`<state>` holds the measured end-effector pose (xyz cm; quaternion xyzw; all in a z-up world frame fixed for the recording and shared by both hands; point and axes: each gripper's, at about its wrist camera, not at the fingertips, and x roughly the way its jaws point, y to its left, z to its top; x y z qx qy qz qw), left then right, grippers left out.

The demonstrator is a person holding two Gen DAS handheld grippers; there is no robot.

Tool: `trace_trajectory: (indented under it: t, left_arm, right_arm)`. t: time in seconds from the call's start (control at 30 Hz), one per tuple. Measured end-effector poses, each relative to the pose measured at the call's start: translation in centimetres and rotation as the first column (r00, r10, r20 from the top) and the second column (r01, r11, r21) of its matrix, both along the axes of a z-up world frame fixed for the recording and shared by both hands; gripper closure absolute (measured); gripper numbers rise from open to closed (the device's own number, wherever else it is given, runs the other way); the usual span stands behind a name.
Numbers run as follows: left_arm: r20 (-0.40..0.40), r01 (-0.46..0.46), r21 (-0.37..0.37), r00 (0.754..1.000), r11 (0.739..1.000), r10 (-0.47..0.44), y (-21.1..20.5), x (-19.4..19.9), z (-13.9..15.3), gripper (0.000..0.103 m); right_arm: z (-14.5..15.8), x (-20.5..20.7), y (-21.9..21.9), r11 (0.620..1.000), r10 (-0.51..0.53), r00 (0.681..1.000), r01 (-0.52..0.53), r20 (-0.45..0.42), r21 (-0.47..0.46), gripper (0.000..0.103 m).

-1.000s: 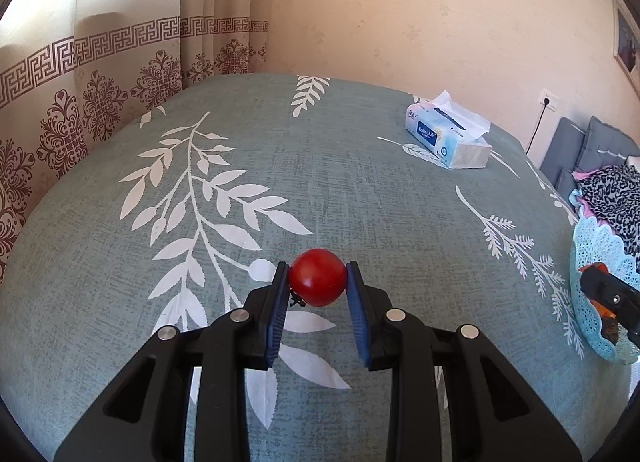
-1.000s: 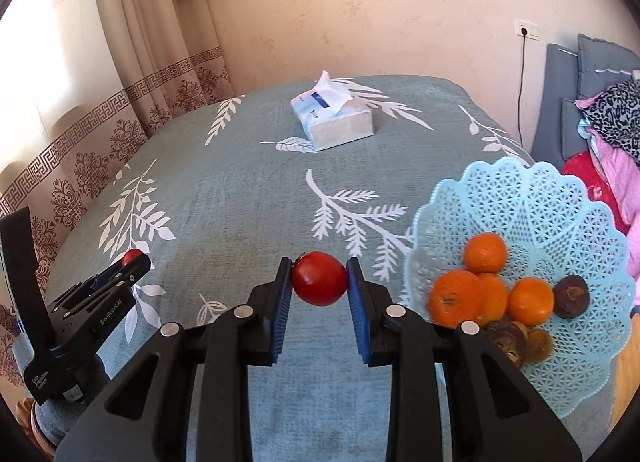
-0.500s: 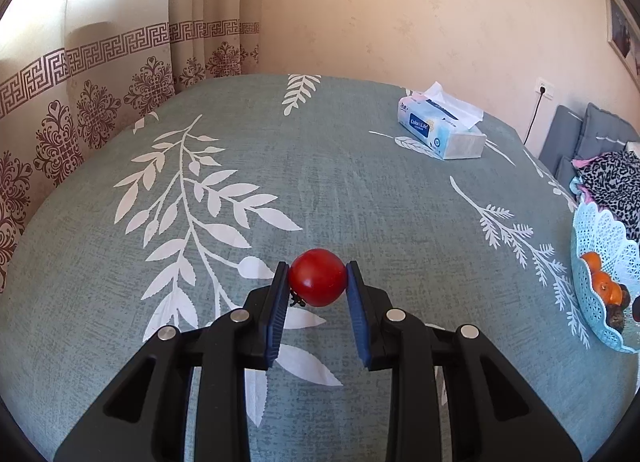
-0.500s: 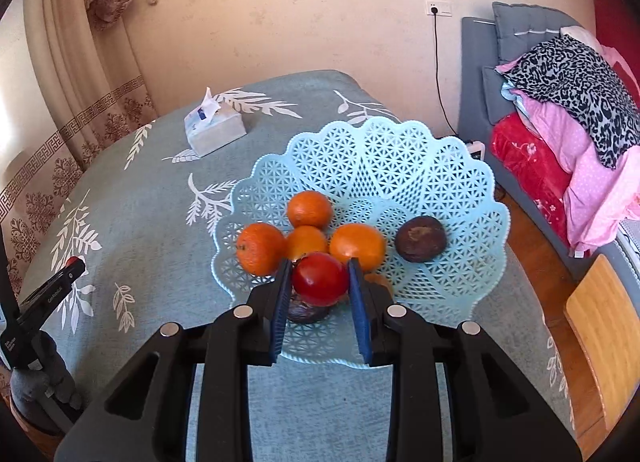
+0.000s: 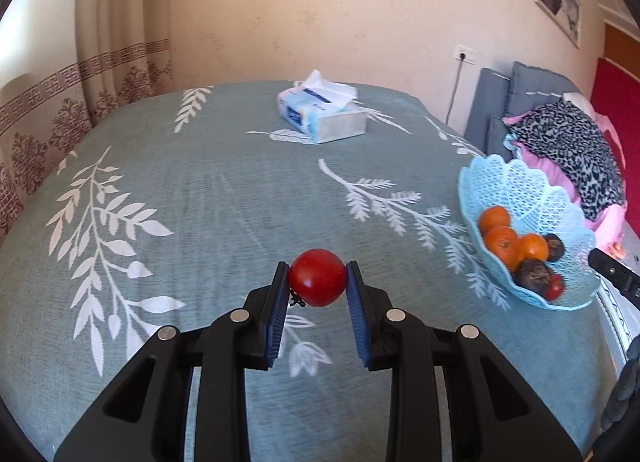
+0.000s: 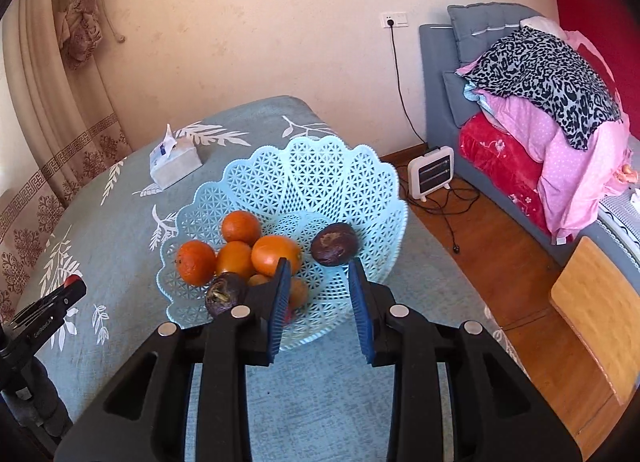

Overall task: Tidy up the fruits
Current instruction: 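Carry the tomato into the blue basket and open the right gripper, then lower the tomato into the blue basket and open the left gripper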

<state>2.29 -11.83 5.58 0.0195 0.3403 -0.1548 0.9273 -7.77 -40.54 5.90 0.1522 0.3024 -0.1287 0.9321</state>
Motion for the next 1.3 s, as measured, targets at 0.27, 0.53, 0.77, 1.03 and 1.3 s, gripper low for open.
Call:
trace_trajectory:
  t: [0.27,0.53,0.77,1.03,1.3]
  left_arm:
    - [-0.034,0.216,-0.06,0.975,0.975,-0.218,-6.9,-1.4,1.7,0.074]
    - [-0.047,0.347,-0.056,0.936,0.936,-0.349,-12.9,-1.2,2.4,0.074]
    - [-0.064,0.408,-0.05,0.909,0.911,-0.411,-16.5,-0.7,1.8,0.074]
    - [-0.023,0.387,-0.04,0.922,0.921,-0.388,-16.7,-0.6,1.5,0.03]
    - [0.037,0.301,0.012,0.953,0.954,-0.301,-14.1,-0.9,1.8,0.013]
  right_arm:
    - [0.2,-1.5,-1.1,0.999,-0.034,0.999,0.034,0.037,-0.009,0.072]
    - [0.3,-2.1,-1.1,1.0,-0.022,0.998,0.022,0.065,0.006,0.061]
    - [0.5,-2.4,-1.1,1.0,-0.018,0.997,0.016,0.076,0.019,0.061]
    - [0.2,-2.7,-1.5,0.999,-0.025,0.997,0.023,0.066,0.034,0.05]
    - [-0.1,-2.7,-1.1,0.999,-0.004,0.999,0.001,0.054,0.048,0.022]
